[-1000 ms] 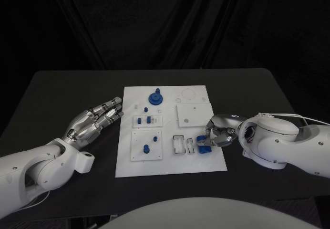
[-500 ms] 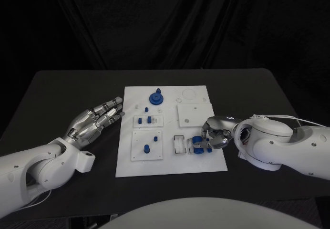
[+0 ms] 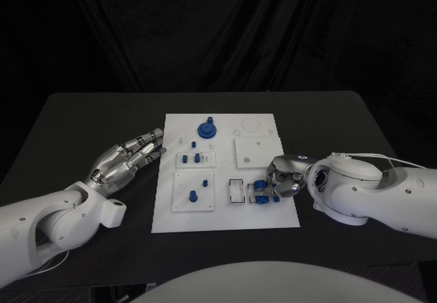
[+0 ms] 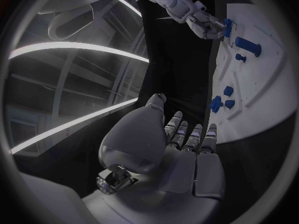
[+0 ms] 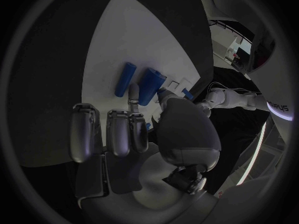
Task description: Assemble the parts on the task board
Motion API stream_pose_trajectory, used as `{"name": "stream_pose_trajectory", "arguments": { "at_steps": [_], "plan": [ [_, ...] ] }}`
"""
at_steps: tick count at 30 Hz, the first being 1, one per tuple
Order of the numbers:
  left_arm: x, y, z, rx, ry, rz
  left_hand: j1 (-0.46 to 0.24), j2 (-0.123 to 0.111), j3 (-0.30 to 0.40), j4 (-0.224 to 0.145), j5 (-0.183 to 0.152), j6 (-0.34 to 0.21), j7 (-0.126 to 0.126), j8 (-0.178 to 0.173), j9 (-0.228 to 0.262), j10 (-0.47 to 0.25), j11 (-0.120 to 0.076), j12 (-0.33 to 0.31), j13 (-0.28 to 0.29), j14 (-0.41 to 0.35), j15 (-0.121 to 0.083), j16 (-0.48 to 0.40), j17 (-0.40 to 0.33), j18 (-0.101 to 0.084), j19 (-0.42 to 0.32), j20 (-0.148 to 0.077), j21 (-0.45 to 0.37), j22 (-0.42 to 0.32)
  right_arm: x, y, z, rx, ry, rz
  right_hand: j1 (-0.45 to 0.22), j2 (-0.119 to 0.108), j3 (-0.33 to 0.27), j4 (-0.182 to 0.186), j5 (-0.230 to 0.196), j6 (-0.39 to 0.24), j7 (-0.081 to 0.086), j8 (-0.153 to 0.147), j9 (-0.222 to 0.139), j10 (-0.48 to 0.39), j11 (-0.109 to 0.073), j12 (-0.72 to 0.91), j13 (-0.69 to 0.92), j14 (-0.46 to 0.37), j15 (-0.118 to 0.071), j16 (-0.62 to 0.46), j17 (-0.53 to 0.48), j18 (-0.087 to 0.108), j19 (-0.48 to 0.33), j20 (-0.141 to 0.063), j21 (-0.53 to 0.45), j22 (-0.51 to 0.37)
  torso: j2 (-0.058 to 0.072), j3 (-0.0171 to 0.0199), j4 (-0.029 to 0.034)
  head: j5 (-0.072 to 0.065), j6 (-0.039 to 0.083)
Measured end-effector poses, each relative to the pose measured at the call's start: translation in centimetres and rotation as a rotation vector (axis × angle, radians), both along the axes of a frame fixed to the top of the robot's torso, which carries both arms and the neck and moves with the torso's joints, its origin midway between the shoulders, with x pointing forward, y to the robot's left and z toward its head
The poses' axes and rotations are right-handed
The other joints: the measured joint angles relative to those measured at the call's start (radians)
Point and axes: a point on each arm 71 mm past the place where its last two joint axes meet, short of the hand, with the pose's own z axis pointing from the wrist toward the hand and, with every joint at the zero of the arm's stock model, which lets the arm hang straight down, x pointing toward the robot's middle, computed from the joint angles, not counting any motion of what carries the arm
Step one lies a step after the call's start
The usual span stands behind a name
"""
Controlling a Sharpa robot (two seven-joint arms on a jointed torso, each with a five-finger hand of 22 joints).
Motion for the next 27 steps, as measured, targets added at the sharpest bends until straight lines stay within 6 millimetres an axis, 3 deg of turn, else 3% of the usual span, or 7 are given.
{"name": "stream_pose_trajectory", "arguments": {
  "at_steps": [3, 7, 21, 22, 23, 25, 27],
  "plan": [
    [-0.01, -0.03, 0.00, -0.002, 0.001, -0.003, 0.000, 0.000, 0.000, 0.000, 0.000, 0.006, 0.006, 0.000, 0.001, 0.001, 0.006, 0.000, 0.001, 0.000, 0.000, 0.004, 0.000, 0.000, 0.000, 0.000, 0.000, 0.001, 0.02, 0.10, -0.16, -0.004, 0.004, -0.001, -0.023, 0.001, 0.000, 0.000, -0.005, -0.003, 0.003, -0.011, -0.008, 0.003, 0.003, 0.000, 0.000, 0.001, 0.005, 0.000, 0.000, 0.000, 0.000, 0.000, 0.000, 0.000, 0.000, 0.0000, 0.0000, 0.001, 0.000],
    [-0.01, -0.03, 0.00, -0.004, 0.002, -0.005, 0.004, 0.004, 0.003, -0.003, 0.000, 0.016, 0.009, 0.004, 0.002, 0.004, 0.011, 0.008, 0.001, 0.000, 0.000, 0.004, 0.001, 0.000, 0.004, 0.004, 0.000, 0.001, 0.04, 0.17, -0.35, -0.011, 0.011, -0.003, -0.073, 0.021, -0.003, 0.003, -0.008, -0.007, 0.007, -0.028, -0.015, 0.000, 0.007, 0.000, 0.000, 0.002, 0.009, 0.000, 0.000, 0.000, -0.001, 0.006, 0.000, 0.000, 0.000, 0.0001, 0.0000, 0.002, 0.000],
    [-0.01, -0.05, -0.01, -0.010, 0.005, -0.012, 0.004, 0.004, 0.008, -0.008, 0.000, 0.027, 0.019, 0.008, 0.003, 0.004, 0.025, 0.024, 0.003, 0.004, 0.003, 0.012, 0.002, 0.000, 0.004, 0.004, 0.000, 0.004, 0.44, 0.32, -0.43, -0.024, 0.012, -0.014, -0.097, 0.031, -0.003, 0.003, -0.005, -0.007, 0.013, -0.044, -0.010, 0.003, 0.011, 0.000, 0.000, -0.002, 0.013, 0.000, 0.000, 0.000, 0.000, 0.007, -0.004, 0.000, 0.000, 0.0002, -0.0001, 0.005, 0.000],
    [-0.01, -0.05, -0.01, -0.010, 0.005, -0.013, 0.004, 0.004, 0.008, -0.008, 0.000, 0.031, 0.023, 0.008, 0.004, 0.008, 0.029, 0.024, 0.003, 0.004, 0.003, 0.012, 0.002, 0.000, 0.004, 0.004, 0.000, 0.004, 0.48, 0.33, -0.45, -0.026, 0.012, -0.014, -0.096, 0.031, -0.003, 0.002, 0.007, -0.008, 0.013, -0.044, 0.003, 0.000, 0.014, 0.000, 0.000, -0.002, 0.013, 0.000, 0.000, 0.000, -0.002, 0.009, -0.004, 0.000, 0.000, 0.0002, -0.0002, 0.005, 0.000],
    [-0.01, -0.05, -0.01, -0.011, 0.005, -0.013, 0.004, 0.004, 0.008, -0.008, 0.000, 0.032, 0.025, 0.008, 0.004, 0.009, 0.030, 0.024, 0.003, 0.004, 0.003, 0.012, 0.002, 0.000, 0.004, 0.004, 0.000, 0.004, 0.50, 0.35, -0.45, -0.026, 0.012, -0.015, -0.074, 0.031, 0.010, -0.010, 0.061, -0.008, 0.012, -0.044, 0.020, 0.000, 0.014, 0.000, 0.000, -0.002, 0.013, 0.000, 0.000, 0.000, -0.004, 0.011, -0.004, 0.000, 0.000, 0.0002, -0.0002, 0.005, 0.000],
    [-0.02, -0.05, -0.01, -0.011, 0.005, -0.014, 0.004, 0.004, 0.008, -0.008, 0.000, 0.032, 0.025, 0.008, 0.004, 0.009, 0.030, 0.024, 0.003, 0.004, 0.003, 0.012, 0.002, 0.000, 0.004, 0.004, 0.000, 0.004, 0.54, 0.43, -0.43, -0.025, 0.014, -0.015, -0.043, 0.019, 0.020, -0.014, 0.119, -0.008, 0.012, -0.044, 0.020, 0.000, 0.014, 0.000, 0.000, 0.000, 0.015, 0.000, 0.000, 0.000, -0.004, 0.011, -0.004, 0.000, 0.000, 0.0002, -0.0002, 0.006, 0.000],
    [-0.02, -0.05, -0.01, -0.012, 0.005, -0.014, 0.004, 0.004, 0.008, -0.008, 0.000, 0.032, 0.025, 0.008, 0.004, 0.009, 0.030, 0.024, 0.003, 0.004, 0.003, 0.012, 0.002, 0.000, 0.004, 0.004, 0.000, 0.004, 0.58, 0.48, -0.41, -0.024, 0.017, -0.016, -0.021, 0.017, 0.028, -0.017, 0.149, -0.009, 0.012, -0.044, 0.020, 0.000, 0.014, 0.000, 0.000, 0.002, 0.017, 0.000, 0.000, 0.000, -0.004, 0.011, -0.004, 0.000, 0.000, 0.0002, -0.0002, 0.007, 0.000]
  ]
}}
